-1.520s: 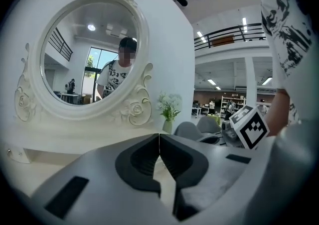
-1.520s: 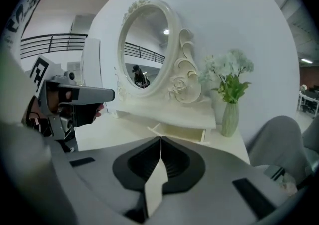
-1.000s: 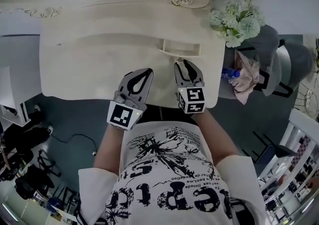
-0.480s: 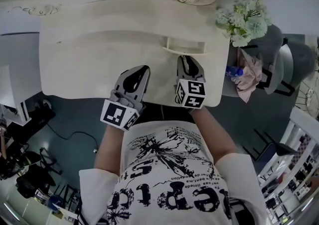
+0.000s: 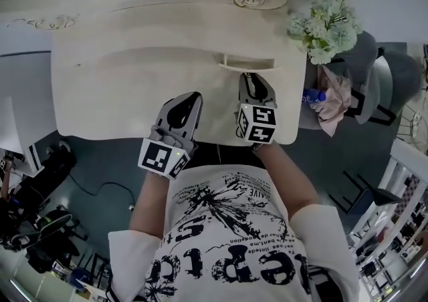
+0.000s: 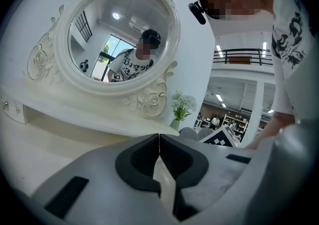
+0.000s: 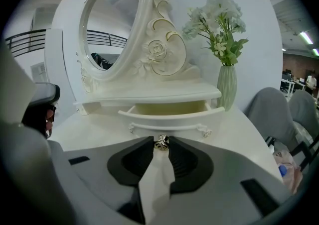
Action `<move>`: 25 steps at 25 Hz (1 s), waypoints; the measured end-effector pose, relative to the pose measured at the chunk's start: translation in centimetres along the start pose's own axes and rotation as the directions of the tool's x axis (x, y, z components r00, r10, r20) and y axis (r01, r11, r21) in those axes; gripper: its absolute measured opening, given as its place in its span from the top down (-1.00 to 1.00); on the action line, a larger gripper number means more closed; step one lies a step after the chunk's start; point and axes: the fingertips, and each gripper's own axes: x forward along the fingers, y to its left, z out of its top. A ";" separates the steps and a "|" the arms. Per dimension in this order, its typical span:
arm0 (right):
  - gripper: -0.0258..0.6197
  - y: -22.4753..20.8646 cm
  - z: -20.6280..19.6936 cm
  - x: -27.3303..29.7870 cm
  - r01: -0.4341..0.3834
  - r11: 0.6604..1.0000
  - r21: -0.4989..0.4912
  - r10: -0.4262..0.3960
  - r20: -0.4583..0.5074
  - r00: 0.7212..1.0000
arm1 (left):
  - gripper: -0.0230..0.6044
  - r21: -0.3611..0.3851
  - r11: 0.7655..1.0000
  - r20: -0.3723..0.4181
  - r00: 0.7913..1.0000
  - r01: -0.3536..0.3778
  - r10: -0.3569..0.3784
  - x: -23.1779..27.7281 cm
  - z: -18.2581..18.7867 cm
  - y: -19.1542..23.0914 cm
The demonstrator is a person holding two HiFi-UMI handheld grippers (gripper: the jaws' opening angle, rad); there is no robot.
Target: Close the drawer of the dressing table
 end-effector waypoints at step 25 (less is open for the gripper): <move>0.59 -1.2 3.4 3.8 0.022 0.999 -0.027 -0.021 0.024 1.000 | 0.87 0.047 0.999 -0.002 1.000 0.001 -0.001 1.7 1.1 1.5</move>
